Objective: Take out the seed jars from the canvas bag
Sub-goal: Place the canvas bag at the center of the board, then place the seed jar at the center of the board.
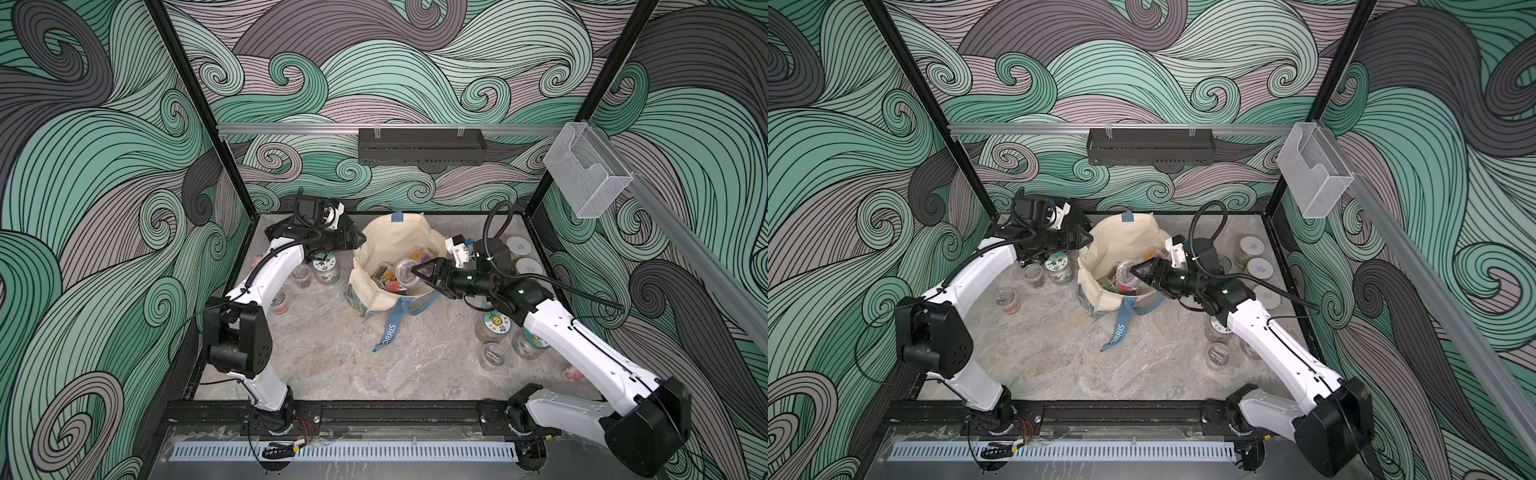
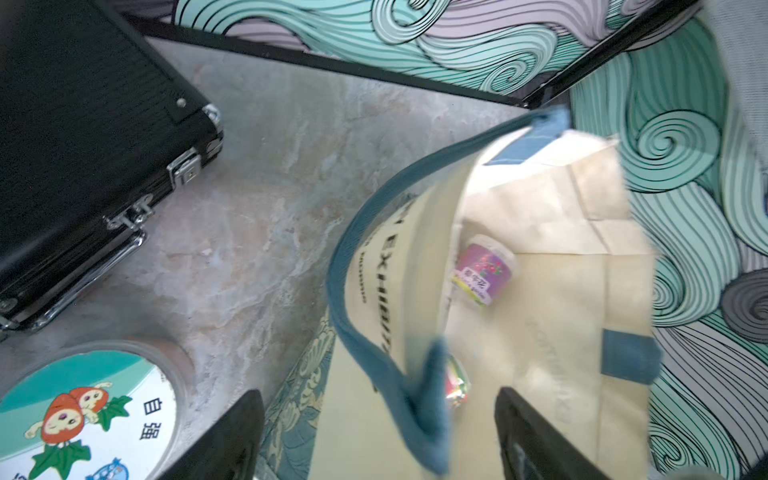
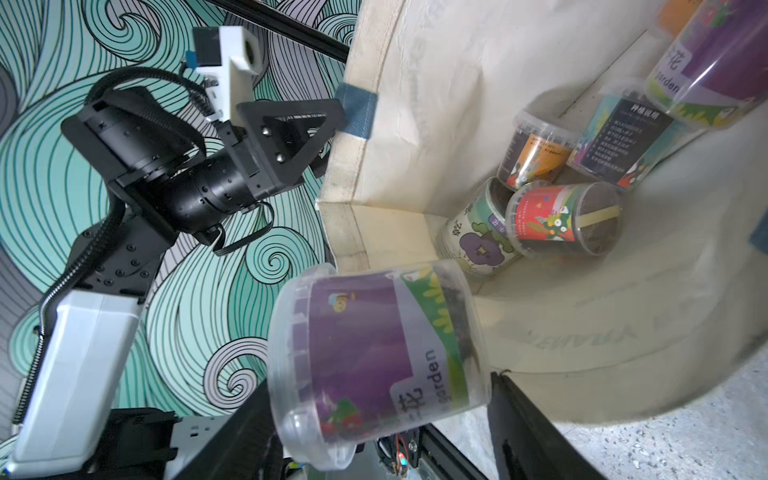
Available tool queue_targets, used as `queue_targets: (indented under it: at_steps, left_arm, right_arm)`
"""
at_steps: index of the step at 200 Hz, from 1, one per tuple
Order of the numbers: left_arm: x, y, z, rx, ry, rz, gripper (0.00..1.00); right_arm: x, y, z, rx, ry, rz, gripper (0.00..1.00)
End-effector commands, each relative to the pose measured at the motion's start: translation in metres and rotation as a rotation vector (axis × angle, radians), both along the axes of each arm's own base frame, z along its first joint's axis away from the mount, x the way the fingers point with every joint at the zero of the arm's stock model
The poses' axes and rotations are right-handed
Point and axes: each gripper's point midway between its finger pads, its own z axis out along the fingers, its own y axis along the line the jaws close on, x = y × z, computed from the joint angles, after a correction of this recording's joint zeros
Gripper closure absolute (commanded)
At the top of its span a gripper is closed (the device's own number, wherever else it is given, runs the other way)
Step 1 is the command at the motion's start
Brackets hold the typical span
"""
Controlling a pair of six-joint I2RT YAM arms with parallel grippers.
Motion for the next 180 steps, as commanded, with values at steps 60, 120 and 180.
queue_targets:
  at_steps: [60, 120, 180]
  left_arm:
    - [-0.077, -0.035, 0.121, -0.054, -0.316, -0.180, 0.01]
    - [-0.148, -0.065, 0.116, -0.061, -0.391, -0.355, 0.01]
    - [-0.155, -0.084, 0.081, 0.113, -0.384, -0.419, 0.01]
  right_arm:
    - [0.005, 0.008, 0.046, 0.204, 0.019, 0.048, 0.30]
    - [0.002, 0.020, 0.045, 0.289, 0.119, 0.106, 0.30]
    - [-0.001, 0.026, 0.044, 0.347, 0.160, 0.134, 0.30]
